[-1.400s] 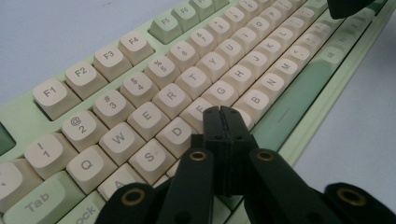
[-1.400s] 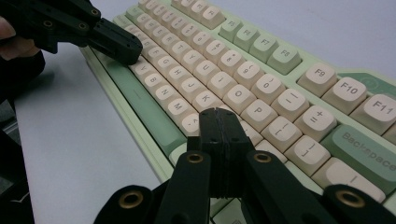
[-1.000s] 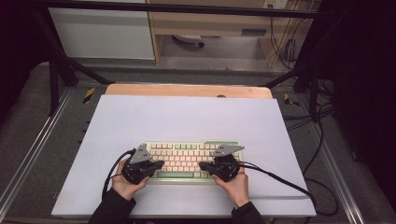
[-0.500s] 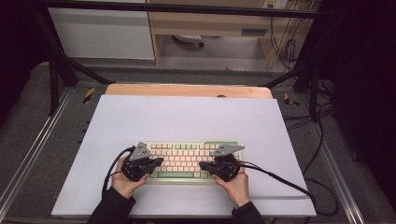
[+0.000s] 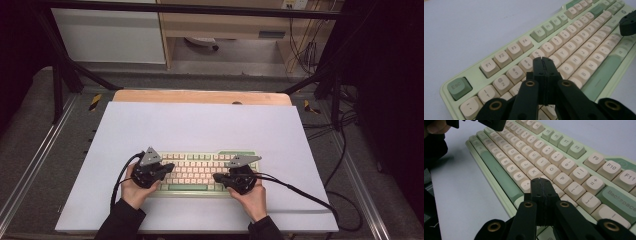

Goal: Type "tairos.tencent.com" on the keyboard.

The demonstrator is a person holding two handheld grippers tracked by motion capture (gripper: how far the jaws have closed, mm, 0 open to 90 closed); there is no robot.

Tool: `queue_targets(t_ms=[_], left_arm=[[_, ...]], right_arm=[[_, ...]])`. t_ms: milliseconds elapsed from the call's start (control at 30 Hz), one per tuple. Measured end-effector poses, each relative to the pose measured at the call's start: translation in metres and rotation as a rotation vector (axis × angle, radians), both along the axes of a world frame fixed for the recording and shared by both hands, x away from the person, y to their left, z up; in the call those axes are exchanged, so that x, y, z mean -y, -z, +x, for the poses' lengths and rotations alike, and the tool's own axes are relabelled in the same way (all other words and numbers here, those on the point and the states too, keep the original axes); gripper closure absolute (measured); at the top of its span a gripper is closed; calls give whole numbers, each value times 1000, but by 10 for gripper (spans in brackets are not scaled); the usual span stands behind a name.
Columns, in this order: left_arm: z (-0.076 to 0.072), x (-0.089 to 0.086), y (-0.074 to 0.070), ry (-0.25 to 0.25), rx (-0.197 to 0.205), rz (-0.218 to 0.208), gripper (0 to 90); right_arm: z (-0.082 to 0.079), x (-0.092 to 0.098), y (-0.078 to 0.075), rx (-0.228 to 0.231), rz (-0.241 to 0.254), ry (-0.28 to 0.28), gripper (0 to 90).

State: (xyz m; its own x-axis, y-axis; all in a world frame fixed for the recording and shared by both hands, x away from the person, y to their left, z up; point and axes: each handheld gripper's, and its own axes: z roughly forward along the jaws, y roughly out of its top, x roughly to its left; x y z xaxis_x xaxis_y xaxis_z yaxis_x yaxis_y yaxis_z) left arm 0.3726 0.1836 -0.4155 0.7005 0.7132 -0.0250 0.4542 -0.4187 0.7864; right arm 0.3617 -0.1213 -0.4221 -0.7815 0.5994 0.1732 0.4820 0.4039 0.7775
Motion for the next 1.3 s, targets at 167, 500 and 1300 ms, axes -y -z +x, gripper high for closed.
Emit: queue_targets(t_ms=[167, 500, 1300], left_arm=[[4, -2, 2, -14, -5, 10, 900], [9, -1, 7, -24, -14, 22, 900], [8, 4, 16, 2, -22, 31, 900]], right_arm=[[0, 0, -1, 1, 0, 0, 900], [0, 1, -1, 5, 2, 0, 900], [0, 0, 0, -2, 0, -1, 900]])
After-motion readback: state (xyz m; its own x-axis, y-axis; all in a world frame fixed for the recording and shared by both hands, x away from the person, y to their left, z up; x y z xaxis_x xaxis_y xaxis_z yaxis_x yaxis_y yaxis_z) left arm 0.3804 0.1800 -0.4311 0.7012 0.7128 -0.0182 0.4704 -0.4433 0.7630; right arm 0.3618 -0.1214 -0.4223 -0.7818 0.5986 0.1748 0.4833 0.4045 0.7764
